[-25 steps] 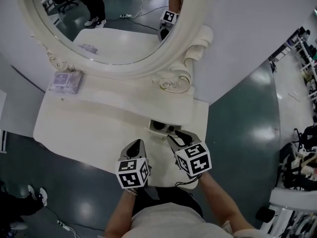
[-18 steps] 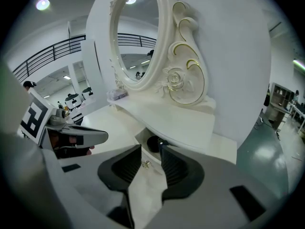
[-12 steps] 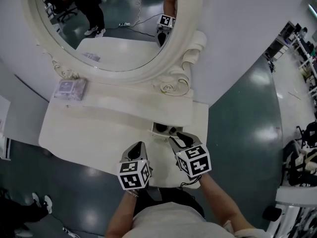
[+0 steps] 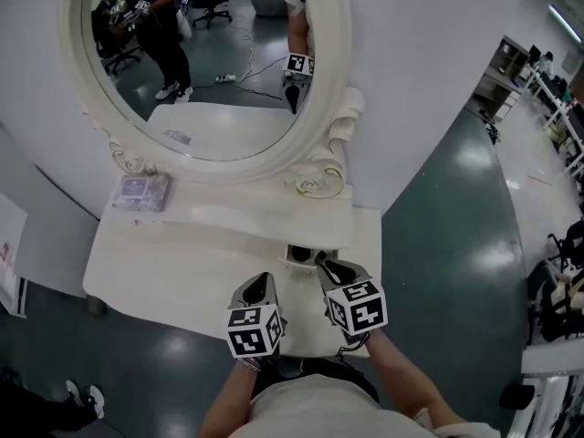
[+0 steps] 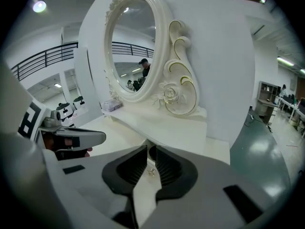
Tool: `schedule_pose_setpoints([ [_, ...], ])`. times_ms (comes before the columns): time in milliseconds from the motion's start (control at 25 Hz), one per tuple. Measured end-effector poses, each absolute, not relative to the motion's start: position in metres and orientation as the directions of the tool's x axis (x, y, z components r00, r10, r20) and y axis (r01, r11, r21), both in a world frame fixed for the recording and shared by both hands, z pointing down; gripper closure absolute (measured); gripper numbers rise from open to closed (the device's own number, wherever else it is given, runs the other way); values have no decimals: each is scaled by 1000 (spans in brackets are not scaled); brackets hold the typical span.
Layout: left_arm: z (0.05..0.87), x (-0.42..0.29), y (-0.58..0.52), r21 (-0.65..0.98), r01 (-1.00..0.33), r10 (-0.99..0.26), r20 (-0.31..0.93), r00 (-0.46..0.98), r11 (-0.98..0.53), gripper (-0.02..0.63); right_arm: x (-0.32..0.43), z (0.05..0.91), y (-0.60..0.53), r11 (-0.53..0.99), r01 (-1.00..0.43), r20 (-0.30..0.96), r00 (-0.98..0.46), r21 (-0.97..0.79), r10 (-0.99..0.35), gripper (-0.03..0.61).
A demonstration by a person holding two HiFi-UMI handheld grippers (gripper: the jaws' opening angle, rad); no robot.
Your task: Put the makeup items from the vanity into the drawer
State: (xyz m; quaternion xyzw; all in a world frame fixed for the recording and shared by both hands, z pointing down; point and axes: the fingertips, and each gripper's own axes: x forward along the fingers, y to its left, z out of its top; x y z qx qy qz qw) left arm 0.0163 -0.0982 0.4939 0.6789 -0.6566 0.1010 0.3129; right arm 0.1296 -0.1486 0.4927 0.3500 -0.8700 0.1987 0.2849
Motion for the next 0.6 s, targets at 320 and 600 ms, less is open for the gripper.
schedule_pose_setpoints([
  [320, 482, 12, -98, 281, -960, -837, 524, 157, -4, 608, 125, 487, -141, 613, -773, 614, -566, -164, -550, 550],
  [600, 475, 9, -101, 283, -956, -834, 508, 215, -74, 608, 126, 485, -132, 555, -812, 607, -536, -182, -587, 554],
])
